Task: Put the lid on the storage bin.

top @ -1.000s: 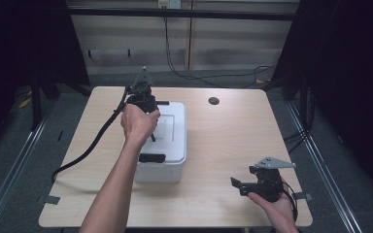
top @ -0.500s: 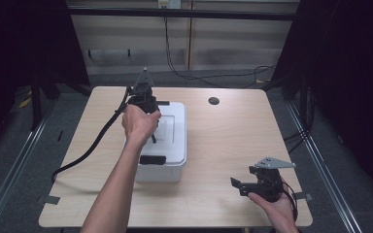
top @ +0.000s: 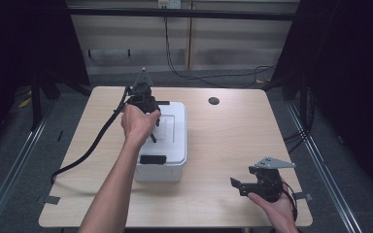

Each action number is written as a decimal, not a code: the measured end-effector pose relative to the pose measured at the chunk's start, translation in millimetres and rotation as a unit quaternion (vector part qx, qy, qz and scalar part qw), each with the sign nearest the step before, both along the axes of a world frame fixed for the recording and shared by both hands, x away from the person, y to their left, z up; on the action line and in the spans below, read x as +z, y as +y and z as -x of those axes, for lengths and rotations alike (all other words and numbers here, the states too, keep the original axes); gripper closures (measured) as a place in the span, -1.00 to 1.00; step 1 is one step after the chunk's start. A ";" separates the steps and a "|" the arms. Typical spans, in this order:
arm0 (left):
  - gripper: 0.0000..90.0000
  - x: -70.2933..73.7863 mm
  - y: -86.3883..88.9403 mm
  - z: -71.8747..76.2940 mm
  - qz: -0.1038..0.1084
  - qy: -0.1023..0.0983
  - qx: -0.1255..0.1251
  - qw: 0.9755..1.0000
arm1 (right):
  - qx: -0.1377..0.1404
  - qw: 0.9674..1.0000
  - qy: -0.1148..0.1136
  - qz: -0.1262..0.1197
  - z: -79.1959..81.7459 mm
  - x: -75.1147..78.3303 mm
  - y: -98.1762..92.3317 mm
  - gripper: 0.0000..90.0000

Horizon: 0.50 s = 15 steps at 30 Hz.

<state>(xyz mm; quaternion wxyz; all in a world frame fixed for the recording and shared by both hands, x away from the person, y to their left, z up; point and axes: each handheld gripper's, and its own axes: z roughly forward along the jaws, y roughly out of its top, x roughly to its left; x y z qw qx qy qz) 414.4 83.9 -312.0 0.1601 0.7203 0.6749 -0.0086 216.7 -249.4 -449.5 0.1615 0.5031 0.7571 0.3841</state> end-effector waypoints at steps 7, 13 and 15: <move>0.34 9.7 8.4 -1.0 -0.002 -0.016 -0.024 1.000 | 0.001 1.000 0.001 0.000 0.0 0.0 0.4 -0.64; -0.07 14.6 14.0 -1.0 -0.005 -0.035 -0.066 0.997 | 0.000 1.000 0.001 0.001 -0.2 0.0 0.5 -0.64; -0.14 16.4 18.0 -0.8 0.004 -0.038 -0.074 0.997 | 0.000 1.000 0.002 0.000 0.1 0.1 0.5 -0.64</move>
